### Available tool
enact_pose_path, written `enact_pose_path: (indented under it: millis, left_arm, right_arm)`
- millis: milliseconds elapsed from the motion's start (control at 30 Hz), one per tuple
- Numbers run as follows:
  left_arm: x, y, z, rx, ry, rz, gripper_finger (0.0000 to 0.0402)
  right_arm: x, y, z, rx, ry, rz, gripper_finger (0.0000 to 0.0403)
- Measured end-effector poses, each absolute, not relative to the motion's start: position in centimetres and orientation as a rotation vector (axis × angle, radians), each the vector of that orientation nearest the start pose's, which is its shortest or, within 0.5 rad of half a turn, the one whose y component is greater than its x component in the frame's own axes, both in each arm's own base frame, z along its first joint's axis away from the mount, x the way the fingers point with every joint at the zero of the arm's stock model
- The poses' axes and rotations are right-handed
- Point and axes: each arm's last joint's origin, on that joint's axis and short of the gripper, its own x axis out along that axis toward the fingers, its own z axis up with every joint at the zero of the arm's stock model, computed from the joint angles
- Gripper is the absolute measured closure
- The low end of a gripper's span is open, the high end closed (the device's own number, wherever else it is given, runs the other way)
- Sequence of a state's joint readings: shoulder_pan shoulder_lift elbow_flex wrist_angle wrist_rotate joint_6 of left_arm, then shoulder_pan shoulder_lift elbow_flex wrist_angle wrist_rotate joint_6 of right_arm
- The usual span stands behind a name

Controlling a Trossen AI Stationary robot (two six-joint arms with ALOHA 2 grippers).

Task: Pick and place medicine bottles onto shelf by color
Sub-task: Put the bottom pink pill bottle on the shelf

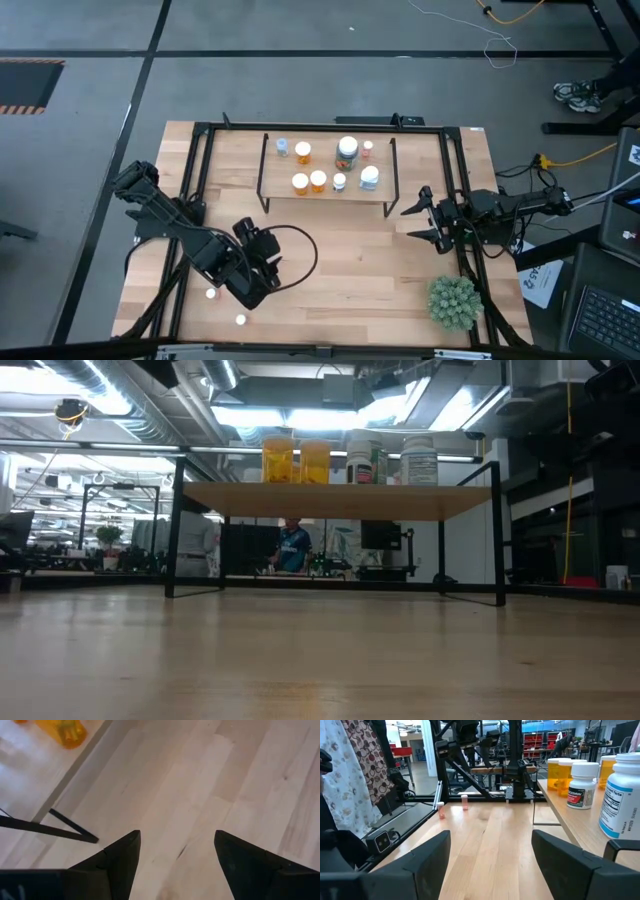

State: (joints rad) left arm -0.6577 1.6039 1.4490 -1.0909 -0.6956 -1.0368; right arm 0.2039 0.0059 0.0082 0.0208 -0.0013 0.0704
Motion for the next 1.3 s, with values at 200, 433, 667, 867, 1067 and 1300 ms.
enact_pose_path:
  millis: [200,433,667,867,1067,1300]
  left_arm:
    - [25.8,-16.9,30.3,-0.172,0.823,0.507,0.0151]
    - [24.1,-19.1,29.4,-0.063,1.051,0.228,0.0151]
    - [19.3,-24.4,29.7,0.09,1.042,-0.044,0.0151]
    - [14.9,-28.2,30.1,0.057,0.985,-0.214,0.0151]
    - [12.8,-30.0,29.2,0.149,0.984,-0.296,0.0151]
    - [13.1,-32.0,26.8,0.266,0.923,-0.292,0.0151]
  right_arm:
    - [9.5,2.0,16.8,0.073,-0.016,0.206,0.0121]
    - [9.5,2.0,16.8,0.073,-0.017,0.206,0.0121]
    - [9.5,2.0,16.8,0.073,-0.017,0.206,0.0121]
    - [9.5,2.0,16.8,0.073,-0.017,0.205,0.0121]
    - [9.5,2.0,16.8,0.072,-0.017,0.205,0.0121]
    - [9.5,2.0,16.8,0.073,-0.017,0.205,0.0121]
